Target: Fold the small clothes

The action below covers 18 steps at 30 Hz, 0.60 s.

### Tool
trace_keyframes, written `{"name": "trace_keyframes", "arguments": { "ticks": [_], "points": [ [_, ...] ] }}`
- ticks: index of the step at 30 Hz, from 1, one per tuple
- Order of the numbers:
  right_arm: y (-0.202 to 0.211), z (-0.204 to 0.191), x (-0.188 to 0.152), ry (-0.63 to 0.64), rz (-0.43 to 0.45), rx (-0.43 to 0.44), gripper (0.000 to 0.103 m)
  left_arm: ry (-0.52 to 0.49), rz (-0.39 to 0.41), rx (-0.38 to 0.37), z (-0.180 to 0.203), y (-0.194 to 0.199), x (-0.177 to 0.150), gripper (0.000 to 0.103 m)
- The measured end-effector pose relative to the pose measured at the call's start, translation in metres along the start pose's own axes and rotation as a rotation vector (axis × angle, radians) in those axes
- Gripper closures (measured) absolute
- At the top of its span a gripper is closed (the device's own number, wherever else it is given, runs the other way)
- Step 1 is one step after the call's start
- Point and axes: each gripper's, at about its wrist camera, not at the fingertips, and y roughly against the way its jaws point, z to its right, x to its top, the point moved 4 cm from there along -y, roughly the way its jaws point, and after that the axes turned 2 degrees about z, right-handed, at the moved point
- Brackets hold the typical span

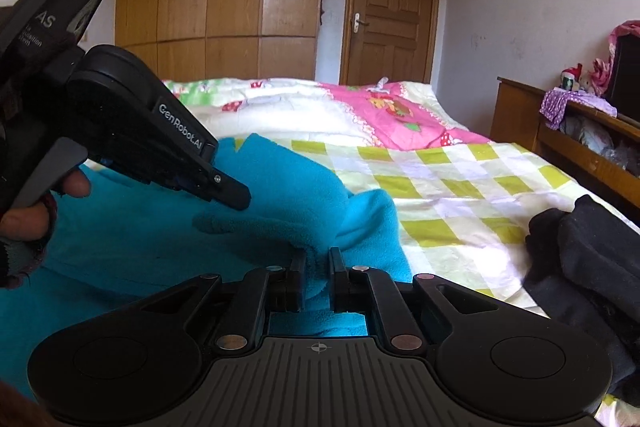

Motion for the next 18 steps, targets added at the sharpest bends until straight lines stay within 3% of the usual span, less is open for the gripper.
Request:
{"name": "trace_keyframes", "arguments": {
  "ticks": [5,10,12,13,14,16,18],
  "points": [
    [-0.028,-0.008,-0.031,0.033,-0.136,0.024,0.093,0.025,-0.121,0.103,-0.024,-0.031,-0.028,0.082],
    [-0.008,-0.02,-0.03,0.15,-0.051,-0.02,0.079,-0.003,-0.082,0.087,-0.014,-0.022,-0.02,0.079],
    [-0.007,-0.021,-0.028,0.143,-0.057,-0.003,0.079,-0.003,-0.099,0.069,-0.012,-0.027,-0.016,0.066],
    [-0.008,-0.021,-0.028,0.132,-0.062,0.005,0.079,-0.005,-0.133,0.063,-0.012,-0.034,-0.016,0.049],
    [-0.01,-0.021,-0.026,0.124,-0.062,0.005,0.079,-0.005,-0.149,0.071,-0.012,-0.041,-0.017,0.046],
    [-0.015,-0.025,-0.025,0.144,-0.069,-0.02,0.081,-0.016,-0.155,0.091,-0.01,-0.046,-0.02,0.048],
    [-0.02,-0.024,-0.026,0.148,-0.101,-0.038,0.082,-0.032,-0.141,0.083,-0.005,-0.041,-0.022,0.065]
  ]
}}
